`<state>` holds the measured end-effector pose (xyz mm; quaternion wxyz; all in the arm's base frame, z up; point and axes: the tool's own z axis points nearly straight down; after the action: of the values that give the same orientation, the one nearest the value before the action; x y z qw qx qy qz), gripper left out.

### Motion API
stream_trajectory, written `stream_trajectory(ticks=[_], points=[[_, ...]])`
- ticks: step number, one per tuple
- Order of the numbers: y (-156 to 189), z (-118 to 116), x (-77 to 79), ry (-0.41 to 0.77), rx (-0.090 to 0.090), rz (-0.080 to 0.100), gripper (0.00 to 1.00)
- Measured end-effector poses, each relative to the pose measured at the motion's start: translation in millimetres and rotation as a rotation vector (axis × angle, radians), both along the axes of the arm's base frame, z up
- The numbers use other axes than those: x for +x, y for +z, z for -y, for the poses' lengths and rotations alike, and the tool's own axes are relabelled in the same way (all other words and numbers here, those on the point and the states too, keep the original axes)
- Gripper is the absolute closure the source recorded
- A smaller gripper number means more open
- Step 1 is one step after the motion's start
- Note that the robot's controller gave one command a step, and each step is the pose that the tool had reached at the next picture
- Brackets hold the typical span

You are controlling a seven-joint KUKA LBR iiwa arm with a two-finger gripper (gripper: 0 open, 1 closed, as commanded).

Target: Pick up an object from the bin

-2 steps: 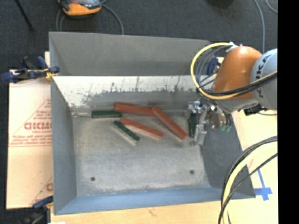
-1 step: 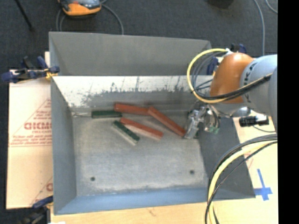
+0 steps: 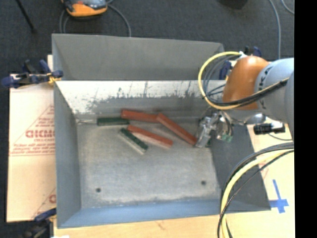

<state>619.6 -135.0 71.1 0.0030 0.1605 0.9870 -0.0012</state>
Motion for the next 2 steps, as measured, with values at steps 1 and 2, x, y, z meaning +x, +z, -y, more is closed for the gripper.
stream_trajectory(ticks=[1, 2], points=[[115.0, -40.2, -29.0, 0.024, 0.001, 0.000, 1.00], [114.9, -39.9, -29.1, 0.026, 0.000, -0.001, 0.00]])
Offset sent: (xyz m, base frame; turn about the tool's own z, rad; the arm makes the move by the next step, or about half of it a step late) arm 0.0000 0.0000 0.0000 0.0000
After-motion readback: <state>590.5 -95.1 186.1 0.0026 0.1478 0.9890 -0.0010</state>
